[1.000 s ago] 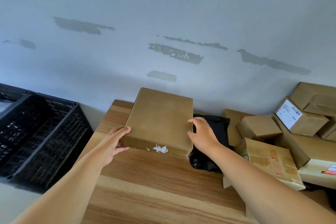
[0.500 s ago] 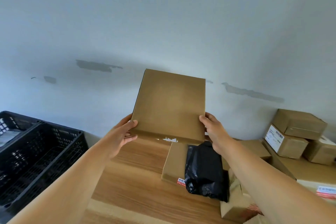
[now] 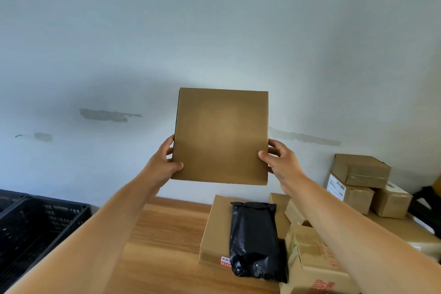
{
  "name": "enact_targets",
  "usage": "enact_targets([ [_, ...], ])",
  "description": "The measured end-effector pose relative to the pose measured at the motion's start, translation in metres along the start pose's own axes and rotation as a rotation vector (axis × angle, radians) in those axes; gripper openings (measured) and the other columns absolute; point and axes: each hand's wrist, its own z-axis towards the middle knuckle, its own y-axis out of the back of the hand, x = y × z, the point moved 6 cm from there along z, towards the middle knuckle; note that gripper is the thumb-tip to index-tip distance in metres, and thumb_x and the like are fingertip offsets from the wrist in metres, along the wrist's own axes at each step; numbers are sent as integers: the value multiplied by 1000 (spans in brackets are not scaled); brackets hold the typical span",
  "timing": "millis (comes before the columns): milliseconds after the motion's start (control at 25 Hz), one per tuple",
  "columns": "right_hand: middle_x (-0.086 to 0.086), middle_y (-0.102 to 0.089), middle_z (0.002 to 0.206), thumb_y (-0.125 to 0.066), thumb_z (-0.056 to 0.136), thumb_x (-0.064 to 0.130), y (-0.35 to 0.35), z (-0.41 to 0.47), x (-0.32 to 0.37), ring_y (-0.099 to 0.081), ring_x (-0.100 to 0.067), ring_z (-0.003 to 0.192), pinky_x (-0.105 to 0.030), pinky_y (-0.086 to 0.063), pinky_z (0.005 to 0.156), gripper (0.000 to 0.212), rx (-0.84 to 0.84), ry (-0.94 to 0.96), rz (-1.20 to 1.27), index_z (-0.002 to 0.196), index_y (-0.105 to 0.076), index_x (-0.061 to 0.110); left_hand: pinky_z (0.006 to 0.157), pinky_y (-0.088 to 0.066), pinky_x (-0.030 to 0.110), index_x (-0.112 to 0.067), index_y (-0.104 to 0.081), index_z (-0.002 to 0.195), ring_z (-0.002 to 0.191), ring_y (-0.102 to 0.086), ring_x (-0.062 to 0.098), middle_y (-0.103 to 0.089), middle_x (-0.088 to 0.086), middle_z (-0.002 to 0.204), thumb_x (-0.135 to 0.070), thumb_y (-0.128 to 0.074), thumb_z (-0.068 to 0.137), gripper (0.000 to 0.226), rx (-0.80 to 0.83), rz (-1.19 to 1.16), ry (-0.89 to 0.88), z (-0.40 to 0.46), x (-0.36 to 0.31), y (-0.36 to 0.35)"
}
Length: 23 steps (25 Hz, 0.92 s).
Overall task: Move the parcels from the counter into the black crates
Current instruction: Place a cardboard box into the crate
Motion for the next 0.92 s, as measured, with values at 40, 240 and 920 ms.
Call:
enact_targets([
  [40, 0, -65, 110, -63, 89, 7, 4, 0, 5, -65, -16, 98, -28, -53, 79, 32, -10, 19, 14, 114, -61, 27, 80, -49, 32, -42, -35, 141, 106, -59, 18, -54, -5, 120, 13, -46, 86, 78, 10, 16, -24, 1, -6, -5],
  [240, 4, -68, 107, -65, 82, -7, 23, -1, 21, -66, -11, 93, -17, -49, 74, 42, -75, 73, -10, 112, -61, 21, 83, -44, 30, -37, -37, 139, 114, -52, 16, -55, -2, 127, 2, -44, 92, 62, -51, 87, -63, 9, -28, -15],
  [920, -13, -68, 102, -51, 96, 26, 40, -1, 23, -61, -23, 88, -41, -50, 90, 28, 1, -121, 118, 117, -60, 11, 102, -41, 48, -23, -69, 112, 113, -55, 27, -65, 12, 119, -47, -50, 86, 40, 81, -269, -25, 5, -62, -18],
])
